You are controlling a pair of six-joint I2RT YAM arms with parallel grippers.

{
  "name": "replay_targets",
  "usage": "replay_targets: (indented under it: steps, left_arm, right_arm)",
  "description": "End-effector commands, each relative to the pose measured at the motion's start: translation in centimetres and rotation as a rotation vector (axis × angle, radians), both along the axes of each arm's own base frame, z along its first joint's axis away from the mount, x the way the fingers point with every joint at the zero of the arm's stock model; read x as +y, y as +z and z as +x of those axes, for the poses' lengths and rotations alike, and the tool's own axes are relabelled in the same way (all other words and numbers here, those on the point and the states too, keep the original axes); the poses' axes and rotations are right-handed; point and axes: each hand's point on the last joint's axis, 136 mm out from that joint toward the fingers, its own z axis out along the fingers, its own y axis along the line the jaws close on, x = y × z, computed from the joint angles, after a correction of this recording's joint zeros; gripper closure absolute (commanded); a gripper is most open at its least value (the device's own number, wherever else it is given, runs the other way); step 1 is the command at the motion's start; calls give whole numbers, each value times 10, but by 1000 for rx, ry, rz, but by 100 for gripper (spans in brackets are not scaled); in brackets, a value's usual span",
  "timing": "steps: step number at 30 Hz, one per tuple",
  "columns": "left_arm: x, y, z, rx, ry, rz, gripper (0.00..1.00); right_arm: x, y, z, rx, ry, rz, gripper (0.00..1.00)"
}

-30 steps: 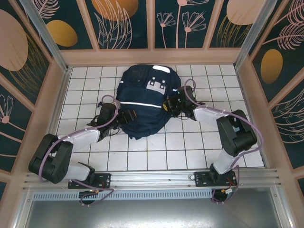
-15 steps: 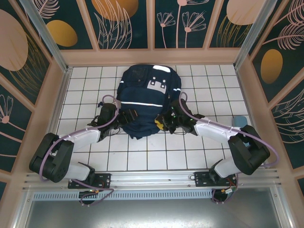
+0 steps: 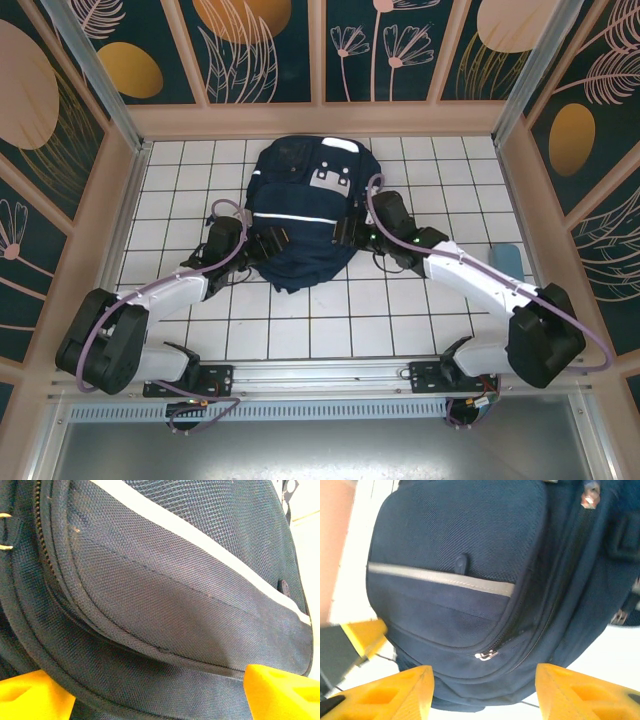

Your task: Pack the student bag

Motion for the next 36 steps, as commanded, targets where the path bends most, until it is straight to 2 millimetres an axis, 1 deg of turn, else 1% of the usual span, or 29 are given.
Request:
replay_targets:
  steps: [1,3,6,10,12,17,21,24,27,31,36]
  left_arm:
    - [1,7,0,-13,11,4,13]
    - [2,8,-1,-12,12,5,13]
    - [3,8,-2,-13,17,8,12]
    - [3,8,-2,-11,13,12,12]
    - [3,8,-2,-11,13,15,11]
    - [4,7,-3,-8,11,20,11]
    - [3,7,-2,-7,8,19,11]
    - [2,7,-2,-7,6,17,11]
    - [1,7,-2,-6,2,16,10]
    - [1,5,-1,-6,-3,23,10]
    - [5,2,1,-4,8,53,10]
  right_arm:
    - [3,-4,-1,-135,261,-188,45]
    - [7,-7,-4,-155,336,-213,45]
    - [8,-9,2,-170,379,-237,43]
    - [3,-15,17,-149,384,-244,37]
    - [3,-19,21,-126,401,-216,34]
    - [17,-27,18,-85,473,-173,30]
    - [25,-32,21,-81,502,-151,29]
    - [30,-39,22,-53,517,-146,29]
    - [32,-46,18,-18,534,-132,31]
    - [36,-47,1,-4,578,-116,38]
    - [27,-50,-19,4,594,-136,39]
